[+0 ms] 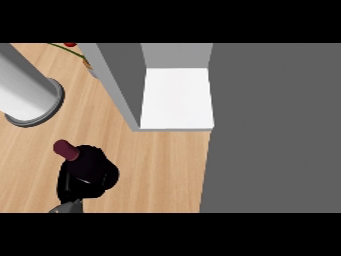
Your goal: Pick up the wine, place it into the cabinet and close the cabinet
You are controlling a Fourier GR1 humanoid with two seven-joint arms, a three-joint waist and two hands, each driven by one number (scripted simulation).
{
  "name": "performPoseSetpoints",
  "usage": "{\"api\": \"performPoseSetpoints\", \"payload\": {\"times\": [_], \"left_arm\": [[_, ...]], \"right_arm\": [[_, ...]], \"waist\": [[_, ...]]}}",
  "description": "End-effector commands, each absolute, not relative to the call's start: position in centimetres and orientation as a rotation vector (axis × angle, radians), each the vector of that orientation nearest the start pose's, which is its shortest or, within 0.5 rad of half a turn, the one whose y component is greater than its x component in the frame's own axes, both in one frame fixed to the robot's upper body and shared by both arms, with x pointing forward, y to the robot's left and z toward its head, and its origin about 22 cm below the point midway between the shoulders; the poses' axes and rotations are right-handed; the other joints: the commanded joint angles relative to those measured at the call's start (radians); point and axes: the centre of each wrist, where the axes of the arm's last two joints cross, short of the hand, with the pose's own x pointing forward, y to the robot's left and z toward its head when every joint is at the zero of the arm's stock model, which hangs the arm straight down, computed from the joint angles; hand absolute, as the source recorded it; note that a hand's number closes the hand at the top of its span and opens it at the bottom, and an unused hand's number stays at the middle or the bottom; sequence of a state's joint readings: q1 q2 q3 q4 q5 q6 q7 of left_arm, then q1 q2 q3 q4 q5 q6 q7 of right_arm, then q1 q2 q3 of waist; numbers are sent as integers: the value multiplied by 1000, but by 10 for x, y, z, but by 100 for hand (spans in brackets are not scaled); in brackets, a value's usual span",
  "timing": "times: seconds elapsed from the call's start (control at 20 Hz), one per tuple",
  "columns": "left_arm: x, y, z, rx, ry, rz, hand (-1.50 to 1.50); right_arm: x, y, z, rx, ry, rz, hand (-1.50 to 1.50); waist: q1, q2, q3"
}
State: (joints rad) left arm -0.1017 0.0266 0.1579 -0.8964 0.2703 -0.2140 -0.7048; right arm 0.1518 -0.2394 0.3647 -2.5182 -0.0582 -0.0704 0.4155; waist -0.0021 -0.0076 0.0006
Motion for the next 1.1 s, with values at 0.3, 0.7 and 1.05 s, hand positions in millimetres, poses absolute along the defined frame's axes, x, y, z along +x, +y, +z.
{"api": "performPoseSetpoints", "payload": {"times": [0.3,0.7,1.05], "left_arm": [[234,232,-68,-286,-1821,278,150],[236,181,-1,-303,-1823,207,150],[258,133,54,-327,-1795,227,150]], "right_arm": [[80,-211,208,322,-1965,274,-150],[89,-209,207,331,-1921,302,-150],[95,-212,203,350,-1926,304,-150]], "waist": [[-8,0,1],[-6,3,0],[-15,5,0]]}}
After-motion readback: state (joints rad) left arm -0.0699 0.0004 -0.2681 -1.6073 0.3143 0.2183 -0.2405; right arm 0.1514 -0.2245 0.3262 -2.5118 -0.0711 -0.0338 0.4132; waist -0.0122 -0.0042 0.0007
